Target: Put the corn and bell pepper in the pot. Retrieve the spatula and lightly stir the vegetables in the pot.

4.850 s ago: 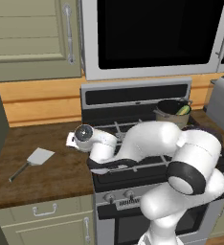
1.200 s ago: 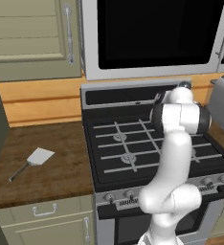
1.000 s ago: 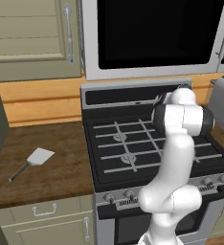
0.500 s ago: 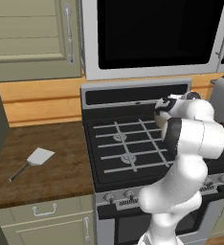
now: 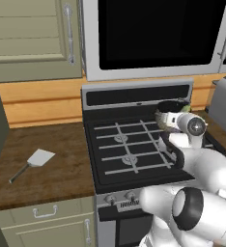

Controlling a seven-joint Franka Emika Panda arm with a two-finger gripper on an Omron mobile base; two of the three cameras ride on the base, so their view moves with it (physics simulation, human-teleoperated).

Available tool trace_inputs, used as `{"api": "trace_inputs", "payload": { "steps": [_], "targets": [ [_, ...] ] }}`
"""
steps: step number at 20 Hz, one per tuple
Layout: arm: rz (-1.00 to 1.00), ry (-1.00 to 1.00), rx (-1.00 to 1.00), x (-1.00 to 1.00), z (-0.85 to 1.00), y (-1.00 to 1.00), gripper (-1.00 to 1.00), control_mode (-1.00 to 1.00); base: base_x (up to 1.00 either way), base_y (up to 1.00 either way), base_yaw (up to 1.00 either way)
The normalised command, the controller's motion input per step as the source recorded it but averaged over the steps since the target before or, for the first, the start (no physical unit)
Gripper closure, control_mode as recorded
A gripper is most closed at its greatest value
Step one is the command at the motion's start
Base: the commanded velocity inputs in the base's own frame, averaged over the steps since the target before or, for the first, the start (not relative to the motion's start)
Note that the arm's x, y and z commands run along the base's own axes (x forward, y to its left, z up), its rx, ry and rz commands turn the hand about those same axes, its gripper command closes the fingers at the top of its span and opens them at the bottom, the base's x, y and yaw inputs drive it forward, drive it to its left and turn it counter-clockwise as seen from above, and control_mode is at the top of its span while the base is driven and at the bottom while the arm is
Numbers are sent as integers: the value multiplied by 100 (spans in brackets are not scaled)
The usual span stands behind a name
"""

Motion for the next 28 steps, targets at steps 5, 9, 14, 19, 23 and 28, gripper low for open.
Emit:
{"api": "trace_inputs", "payload": {
  "steps": [5, 9, 14, 19, 23, 28],
  "targets": [
    [0, -2, -8, -95, 100, 100, -100, -100, 0, 0, 0],
    [3, 24, 8, -54, 89, 100, -100, -100, 0, 0, 0],
    [12, 59, 29, -4, 52, 100, -100, -100, 0, 0, 0],
    [23, 54, 39, -13, 9, 100, -100, -100, 0, 0, 0],
    [26, 22, 43, -51, -71, 100, -100, -100, 0, 0, 0],
    [18, 19, 30, -37, -99, 100, -100, -100, 0, 0, 0]
  ]
}}
